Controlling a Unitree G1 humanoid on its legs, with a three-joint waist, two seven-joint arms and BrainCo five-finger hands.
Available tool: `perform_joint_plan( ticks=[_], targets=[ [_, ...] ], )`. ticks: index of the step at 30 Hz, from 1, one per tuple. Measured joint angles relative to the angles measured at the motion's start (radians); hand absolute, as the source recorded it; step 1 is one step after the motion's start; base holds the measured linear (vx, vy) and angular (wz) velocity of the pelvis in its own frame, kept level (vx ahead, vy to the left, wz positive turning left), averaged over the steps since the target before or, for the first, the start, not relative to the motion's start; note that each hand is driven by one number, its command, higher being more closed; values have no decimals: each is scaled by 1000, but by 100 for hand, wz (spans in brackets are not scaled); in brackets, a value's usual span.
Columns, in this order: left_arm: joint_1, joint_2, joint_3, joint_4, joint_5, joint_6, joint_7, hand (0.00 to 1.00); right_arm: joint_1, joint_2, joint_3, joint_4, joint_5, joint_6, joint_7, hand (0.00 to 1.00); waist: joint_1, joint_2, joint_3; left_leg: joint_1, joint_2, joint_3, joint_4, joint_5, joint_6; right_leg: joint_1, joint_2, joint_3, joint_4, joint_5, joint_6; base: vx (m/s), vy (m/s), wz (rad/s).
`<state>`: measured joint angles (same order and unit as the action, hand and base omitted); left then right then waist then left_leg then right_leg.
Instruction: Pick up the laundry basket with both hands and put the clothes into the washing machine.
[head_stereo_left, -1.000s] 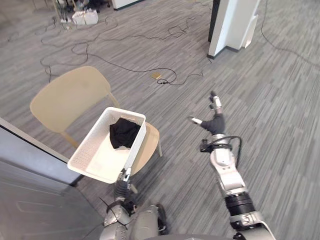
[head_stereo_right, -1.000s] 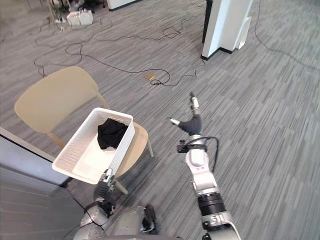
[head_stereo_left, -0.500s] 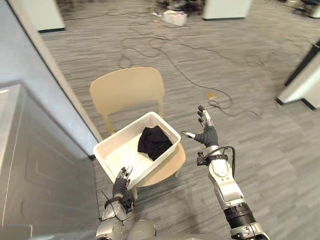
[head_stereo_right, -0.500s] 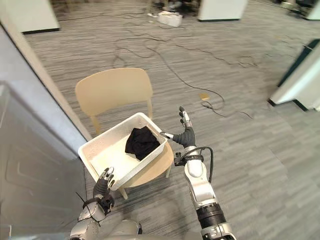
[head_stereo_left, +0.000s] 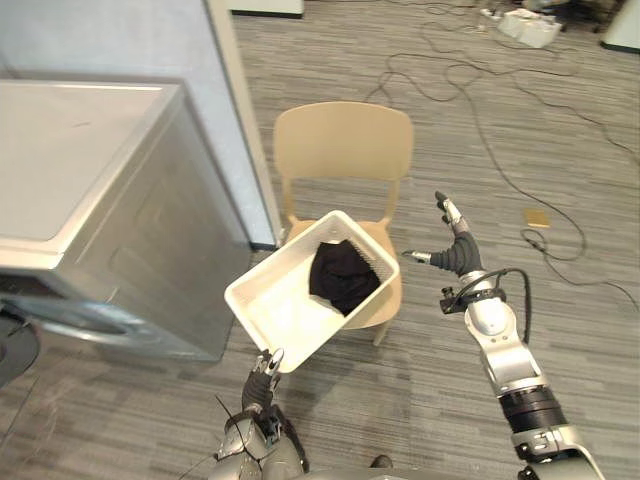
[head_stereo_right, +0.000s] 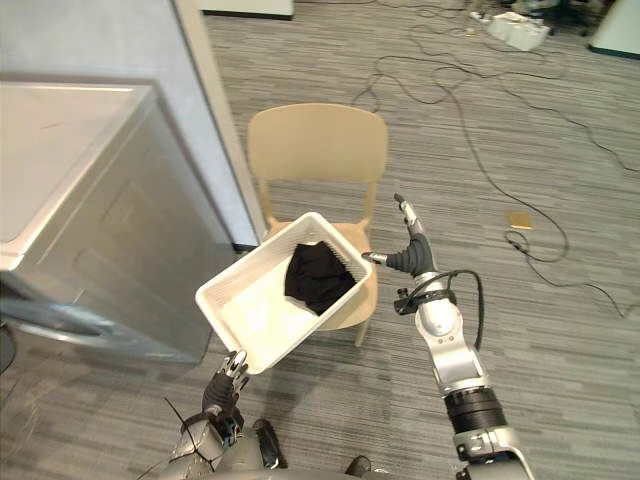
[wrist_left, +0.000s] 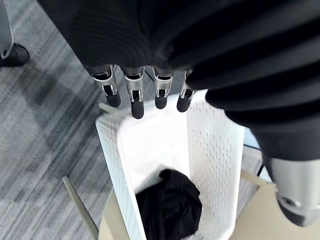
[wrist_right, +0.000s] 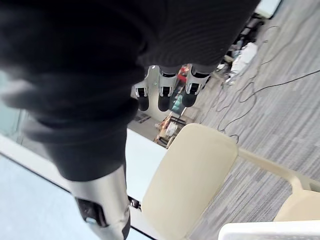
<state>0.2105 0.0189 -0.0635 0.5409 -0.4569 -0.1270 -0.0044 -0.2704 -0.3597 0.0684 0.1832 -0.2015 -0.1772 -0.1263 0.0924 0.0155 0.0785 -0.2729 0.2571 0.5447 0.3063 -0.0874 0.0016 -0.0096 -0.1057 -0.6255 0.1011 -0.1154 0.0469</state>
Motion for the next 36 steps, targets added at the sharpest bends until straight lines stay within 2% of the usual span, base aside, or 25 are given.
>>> perform_joint_plan(
  ticks=[3, 4, 6, 8, 13, 16, 19, 25, 30, 36],
  targets=[
    [44, 19, 18, 0, 38, 2, -18, 0, -71, -55, 38, 123, -67, 11, 25, 0, 13, -5, 4, -11, -94, -59, -112, 67, 33, -6, -44, -77, -1, 16, 26, -47, 153, 89],
    [48, 22, 22, 1, 40, 2, -19, 0, -88, -63, 49, 142, -84, 11, 30, 0, 15, -5, 4, -18, -107, -68, -128, 82, 40, -12, -51, -92, -1, 20, 31, -29, 170, 73],
    [50, 39, 36, 0, 58, 7, -22, 0, -156, -86, 81, 235, -141, 11, 44, 0, 41, -8, 21, -30, -151, -105, -176, 120, 59, -15, -70, -141, -2, 30, 46, -13, 178, 63],
    [55, 46, 37, 1, 67, 9, -40, 0, -191, -87, 104, 285, -178, 14, 47, 0, 57, -12, 25, -30, -175, -119, -206, 134, 68, -16, -81, -157, -3, 36, 55, 3, 107, 37],
    [55, 31, 72, -3, 76, 8, -60, 0, -234, -87, 128, 352, -202, 26, 67, 0, 59, -22, 34, -16, -221, -130, -290, 172, 70, -30, -106, -170, -3, 50, 71, 11, 59, 12],
    [54, 34, 80, -20, 75, 8, -61, 0, -248, -104, 132, 420, -201, 31, 90, 0, 58, -30, 44, -6, -237, -138, -338, 195, 70, -35, -108, -176, -7, 52, 74, 4, -1, 7],
    [52, 33, 86, -30, 75, 7, -61, 0, -268, -128, 143, 461, -201, 33, 118, 0, 59, -29, 45, -7, -242, -148, -358, 210, 77, -39, -106, -185, -7, 52, 74, 24, -30, 9],
    [48, 32, 95, -31, 76, 8, -87, 0, -373, -181, 211, 599, -200, 51, 194, 0, 62, -27, 53, -7, -241, -167, -362, 221, 67, -32, -98, -197, -15, 52, 73, 29, -54, 5],
    [44, 32, 91, -43, 76, 10, -105, 0, -450, -219, 276, 685, -192, 72, 241, 0, 71, -13, 97, -36, -232, -174, -370, 235, 56, -65, -88, -193, -15, 53, 68, 1, -44, -3],
    [41, 23, 94, -71, 70, 11, -104, 0, -587, -228, 337, 786, -194, 80, 260, 0, 89, 5, 170, -75, -221, -175, -377, 257, 78, -111, -76, -187, -15, 56, 61, 41, -53, -6]
  ],
)
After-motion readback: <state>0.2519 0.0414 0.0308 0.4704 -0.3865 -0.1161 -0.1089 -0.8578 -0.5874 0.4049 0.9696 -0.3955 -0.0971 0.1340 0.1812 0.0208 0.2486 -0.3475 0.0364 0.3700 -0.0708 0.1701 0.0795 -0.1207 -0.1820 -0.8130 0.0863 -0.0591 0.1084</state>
